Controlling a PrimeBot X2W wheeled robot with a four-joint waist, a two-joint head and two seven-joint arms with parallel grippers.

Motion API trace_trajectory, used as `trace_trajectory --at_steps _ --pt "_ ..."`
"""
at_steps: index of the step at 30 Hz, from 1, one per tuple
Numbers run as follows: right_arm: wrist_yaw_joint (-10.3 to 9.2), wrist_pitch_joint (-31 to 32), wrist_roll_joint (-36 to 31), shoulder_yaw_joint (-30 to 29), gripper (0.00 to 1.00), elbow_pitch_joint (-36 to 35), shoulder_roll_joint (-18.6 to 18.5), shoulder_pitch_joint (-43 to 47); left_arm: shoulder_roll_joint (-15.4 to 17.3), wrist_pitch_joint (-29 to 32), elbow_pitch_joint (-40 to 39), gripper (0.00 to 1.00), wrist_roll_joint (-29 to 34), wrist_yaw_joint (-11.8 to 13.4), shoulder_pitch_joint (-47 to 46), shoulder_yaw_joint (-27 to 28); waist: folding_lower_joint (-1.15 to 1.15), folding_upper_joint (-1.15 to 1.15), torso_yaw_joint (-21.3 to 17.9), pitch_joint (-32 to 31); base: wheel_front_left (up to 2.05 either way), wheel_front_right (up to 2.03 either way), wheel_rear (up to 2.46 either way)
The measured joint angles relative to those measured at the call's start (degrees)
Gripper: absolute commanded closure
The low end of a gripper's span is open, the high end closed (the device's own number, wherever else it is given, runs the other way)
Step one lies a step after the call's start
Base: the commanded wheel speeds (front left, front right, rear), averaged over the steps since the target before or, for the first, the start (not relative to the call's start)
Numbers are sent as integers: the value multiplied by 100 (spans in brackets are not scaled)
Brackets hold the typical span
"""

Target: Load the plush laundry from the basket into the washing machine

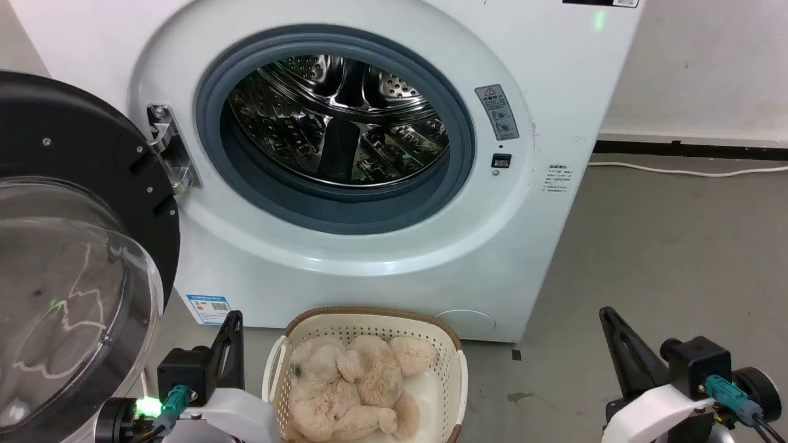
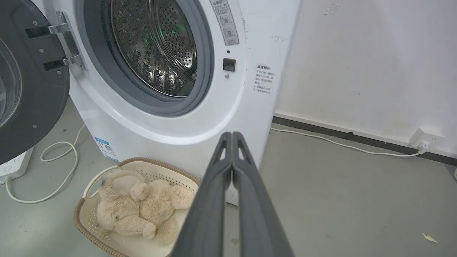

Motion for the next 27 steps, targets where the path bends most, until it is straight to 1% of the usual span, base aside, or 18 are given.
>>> trace_trajectory --at_steps 23,24,27 --pt "0 0 0 0 100 0 0 0 0 0 0 100 0 0 0 2 0 0 0 0 0 0 0" --pt "0 0 0 2 0 0 0 0 0 0 0 0 0 0 0 2 0 0 0 0 0 0 0" --pt "0 0 2 1 0 0 -1 1 0 0 3 0 -1 7 3 -1 0 0 0 0 0 0 0"
